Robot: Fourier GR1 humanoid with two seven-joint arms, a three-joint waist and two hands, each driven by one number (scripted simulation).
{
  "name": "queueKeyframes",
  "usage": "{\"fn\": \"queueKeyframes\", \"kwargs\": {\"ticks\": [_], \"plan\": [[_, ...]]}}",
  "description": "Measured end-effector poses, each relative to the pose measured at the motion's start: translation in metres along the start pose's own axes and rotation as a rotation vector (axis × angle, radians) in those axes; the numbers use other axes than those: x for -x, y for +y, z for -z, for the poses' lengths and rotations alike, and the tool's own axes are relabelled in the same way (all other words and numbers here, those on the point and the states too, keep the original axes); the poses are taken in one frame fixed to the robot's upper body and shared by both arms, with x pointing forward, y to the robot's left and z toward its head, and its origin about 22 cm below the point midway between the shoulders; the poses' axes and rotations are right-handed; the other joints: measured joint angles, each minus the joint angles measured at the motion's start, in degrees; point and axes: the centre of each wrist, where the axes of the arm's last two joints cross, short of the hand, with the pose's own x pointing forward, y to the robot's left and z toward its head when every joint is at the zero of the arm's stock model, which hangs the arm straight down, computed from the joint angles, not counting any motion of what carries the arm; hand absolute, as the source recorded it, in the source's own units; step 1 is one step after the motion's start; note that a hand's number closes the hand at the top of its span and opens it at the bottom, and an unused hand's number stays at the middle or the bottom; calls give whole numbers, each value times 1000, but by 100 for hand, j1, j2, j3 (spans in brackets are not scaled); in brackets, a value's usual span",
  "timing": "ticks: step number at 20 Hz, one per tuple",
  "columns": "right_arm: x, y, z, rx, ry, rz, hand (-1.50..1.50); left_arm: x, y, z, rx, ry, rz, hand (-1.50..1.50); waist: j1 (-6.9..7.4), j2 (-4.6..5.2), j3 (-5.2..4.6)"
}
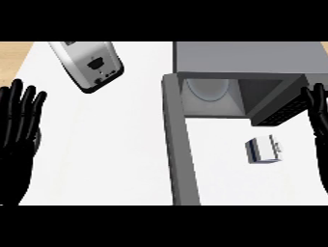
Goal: Pick up the milk, place it into the microwave and close the microwave
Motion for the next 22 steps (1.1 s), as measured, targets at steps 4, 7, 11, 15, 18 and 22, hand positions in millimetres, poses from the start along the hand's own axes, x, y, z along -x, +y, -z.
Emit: {"fn": "queueKeyframes", "kwargs": {"ticks": [4, 7, 11, 15, 18, 22], "plan": [[-2, -7, -8, 34, 12, -40, -150, 0, 1, 1, -20, 19, 8, -150, -18, -76, 70], [-3, -20, -23, 68, 44, -48, -150, -3, 0, -4, -61, 51, -19, -150, -46, -107, 92], [1, -24, -48, 79, 120, -18, -150, 4, -3, -22, -143, 111, -125, -150, -46, -122, 104], [12, -31, -66, 88, 158, -12, -150, 4, -7, -45, -165, 127, -171, -150, -24, -125, 108], [12, -37, -78, 100, 185, -6, -150, 5, -7, -61, -182, 139, -189, -150, -18, -127, 111], [26, -34, -87, 111, 207, -8, -150, 7, -10, -82, -180, 142, -198, -150, -3, -126, 111]]}}
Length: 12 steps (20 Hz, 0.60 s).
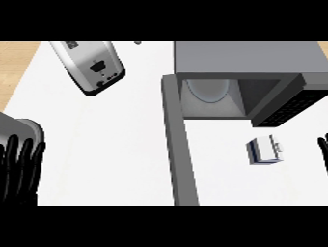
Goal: Pick up the milk, place it into the microwave and close the microwave
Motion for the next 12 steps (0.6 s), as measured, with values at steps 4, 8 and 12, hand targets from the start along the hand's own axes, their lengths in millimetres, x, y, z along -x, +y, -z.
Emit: {"fn": "queueKeyframes", "kwargs": {"ticks": [4, 8, 12], "plan": [[21, -5, -4, 15, 27, 13, -150, 7, 4, -15, 0, 1, 0, -150, 8, 2, 1], [44, -6, -2, 22, 52, 30, -150, 6, 5, -25, 5, 2, -7, -150, 15, 3, 1], [73, -6, -5, 39, 70, 34, -150, 12, 5, -37, 7, 2, -8, -150, 31, 4, 1]]}}
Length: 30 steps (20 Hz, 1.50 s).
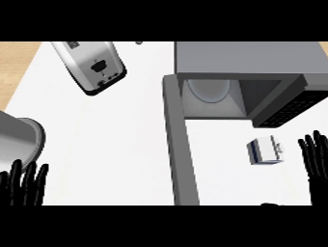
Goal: Pick up the milk, place it into the microwave and close the microwave
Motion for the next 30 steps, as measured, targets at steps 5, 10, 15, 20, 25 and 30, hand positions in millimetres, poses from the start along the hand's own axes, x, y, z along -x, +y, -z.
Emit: {"fn": "queueKeyframes", "kwargs": {"ticks": [5, 10, 15, 20, 25, 30], "plan": [[28, -6, 5, 66, 19, -33, -150, 7, 7, -14, -8, -3, 12, -150, 5, 2, 1], [62, -6, 4, 127, 48, -60, -150, 8, 7, -19, -2, -2, 10, -150, 5, 5, 2], [90, -22, 2, 159, 63, -83, -150, 1, 6, -26, -8, -6, 9, -150, 8, 5, 2], [120, -27, 7, 150, 66, -98, -150, 3, 11, -32, -6, -7, 7, -150, 25, 9, 4], [141, -35, 4, 153, 52, -105, -150, 3, 11, -42, -6, -6, 3, -150, 34, 10, 6], [155, -40, 0, 149, 61, -114, -150, 3, 18, -43, -7, 1, -2, -150, 31, 12, 5]]}}
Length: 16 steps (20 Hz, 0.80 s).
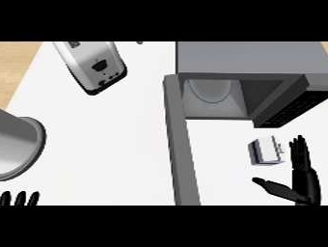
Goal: Pick up the milk, place it into the microwave and close the microwave
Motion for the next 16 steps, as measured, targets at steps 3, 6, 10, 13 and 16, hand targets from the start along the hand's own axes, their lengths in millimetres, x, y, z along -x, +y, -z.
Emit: {"fn": "queueKeyframes", "kwargs": {"ticks": [3, 6, 10, 13, 16], "plan": [[6, 0, -1, -14, 5, -13, -150, 2, -2, 3, -4, -5, 1, -150, -4, 2, 2], [8, 6, 0, -31, 2, -8, -150, -1, -5, 1, -7, -4, 1, -150, -5, 0, 1], [10, 12, 7, -53, 5, 7, -150, -2, -3, -2, -1, 0, -3, -150, 9, 3, 3], [10, 13, 11, -63, 8, 13, -150, 3, -5, -7, -1, 2, -6, -150, 14, 3, 3], [10, 24, 16, -61, 13, 34, -150, 2, -1, -9, -3, -4, -6, -150, 8, 1, 1]]}}
